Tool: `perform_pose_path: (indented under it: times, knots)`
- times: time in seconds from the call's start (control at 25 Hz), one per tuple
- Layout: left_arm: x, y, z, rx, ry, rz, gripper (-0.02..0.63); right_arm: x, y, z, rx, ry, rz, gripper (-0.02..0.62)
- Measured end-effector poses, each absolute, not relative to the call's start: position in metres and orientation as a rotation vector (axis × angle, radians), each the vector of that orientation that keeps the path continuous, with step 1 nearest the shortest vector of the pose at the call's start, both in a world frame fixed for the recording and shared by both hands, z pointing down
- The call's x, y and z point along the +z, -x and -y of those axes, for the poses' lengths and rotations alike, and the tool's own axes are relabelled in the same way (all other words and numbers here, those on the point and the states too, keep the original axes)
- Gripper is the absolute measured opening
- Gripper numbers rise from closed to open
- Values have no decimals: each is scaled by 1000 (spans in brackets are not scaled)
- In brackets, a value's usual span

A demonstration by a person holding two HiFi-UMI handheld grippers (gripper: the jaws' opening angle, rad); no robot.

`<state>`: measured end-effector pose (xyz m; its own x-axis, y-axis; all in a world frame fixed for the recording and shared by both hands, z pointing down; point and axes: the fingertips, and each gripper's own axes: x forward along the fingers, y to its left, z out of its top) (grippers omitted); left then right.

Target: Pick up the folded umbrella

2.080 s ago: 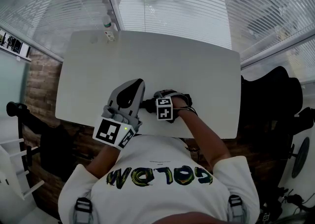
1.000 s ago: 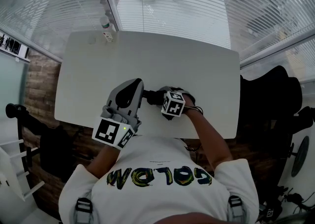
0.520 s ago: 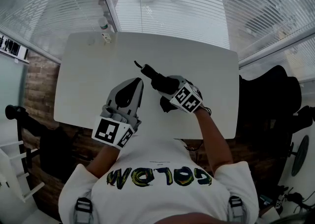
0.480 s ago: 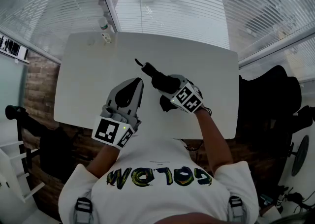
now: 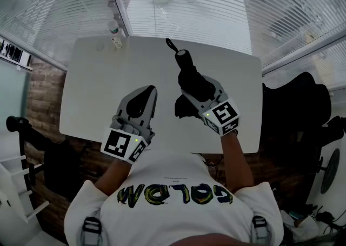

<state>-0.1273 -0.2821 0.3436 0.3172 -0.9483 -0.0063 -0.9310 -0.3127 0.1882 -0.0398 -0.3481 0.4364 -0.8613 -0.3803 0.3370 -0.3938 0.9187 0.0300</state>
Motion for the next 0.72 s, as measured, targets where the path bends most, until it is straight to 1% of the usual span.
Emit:
perform_pose_path:
  times: [0.4, 0.72]
  knots:
    - [341, 124, 280, -181, -2433, 1742, 11, 334, 9, 329, -60, -754, 2965, 240]
    - [340, 123, 278, -187, -2438, 1739, 11, 313, -10, 308, -110, -833, 3011, 244]
